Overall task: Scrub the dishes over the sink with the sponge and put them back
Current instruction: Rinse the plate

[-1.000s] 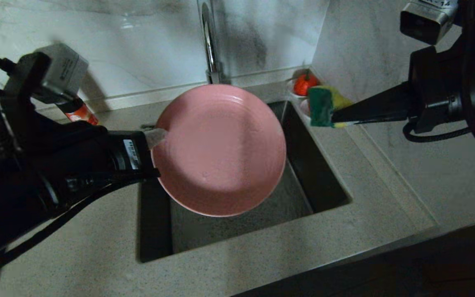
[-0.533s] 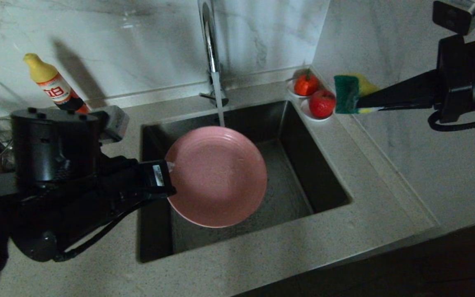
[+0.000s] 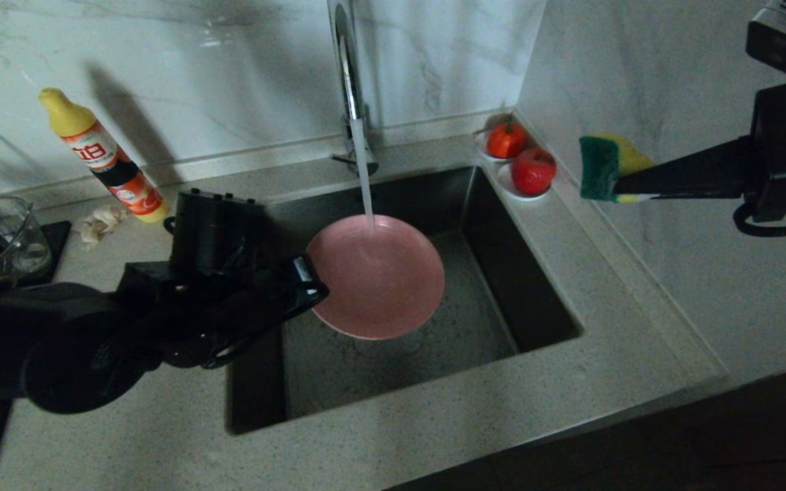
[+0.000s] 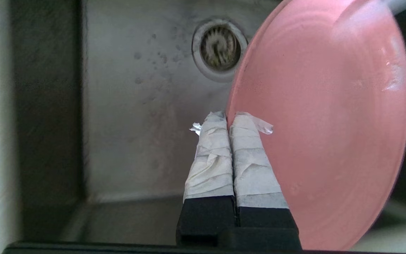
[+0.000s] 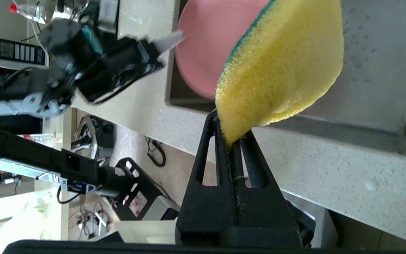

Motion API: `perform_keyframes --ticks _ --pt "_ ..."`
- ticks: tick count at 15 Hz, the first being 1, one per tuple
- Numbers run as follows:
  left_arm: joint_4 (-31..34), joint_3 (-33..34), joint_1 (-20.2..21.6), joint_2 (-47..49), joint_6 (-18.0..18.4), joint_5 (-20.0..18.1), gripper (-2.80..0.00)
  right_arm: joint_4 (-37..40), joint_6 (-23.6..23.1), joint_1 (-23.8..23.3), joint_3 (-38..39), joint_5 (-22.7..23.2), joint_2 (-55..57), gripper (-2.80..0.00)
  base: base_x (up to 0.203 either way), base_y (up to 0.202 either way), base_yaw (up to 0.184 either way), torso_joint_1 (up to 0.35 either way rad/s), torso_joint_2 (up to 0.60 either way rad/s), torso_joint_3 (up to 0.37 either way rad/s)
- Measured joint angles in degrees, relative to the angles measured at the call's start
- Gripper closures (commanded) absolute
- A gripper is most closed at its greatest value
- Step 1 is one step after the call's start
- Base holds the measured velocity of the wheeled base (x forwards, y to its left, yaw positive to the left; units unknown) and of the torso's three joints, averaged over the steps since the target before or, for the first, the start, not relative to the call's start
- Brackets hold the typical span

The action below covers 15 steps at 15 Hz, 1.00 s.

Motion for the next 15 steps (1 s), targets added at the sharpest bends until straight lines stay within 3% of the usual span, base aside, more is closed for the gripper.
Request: perform_keyframes --ticks 7,9,15 --pt "0.0 -12.0 3.83 10.15 -2.64 -1.19 0.0 -5.84 0.0 -0.31 6.1 0.24 -0.27 0.0 0.0 0.0 0.0 0.0 0.0 0.0" --pt "0.21 -13.0 4.41 11.3 -4.46 -2.75 0.0 -5.91 0.01 -0.31 6.61 0.27 -0.29 0.0 0.0 0.0 0.0 0.0 0.0 0.0" --pt "0.8 -13.08 4.22 12.4 -4.7 -4.57 0.0 -6.03 0.0 -0.22 6.39 0.27 -0.51 0.0 0.0 0.0 0.0 0.0 0.0 0.0"
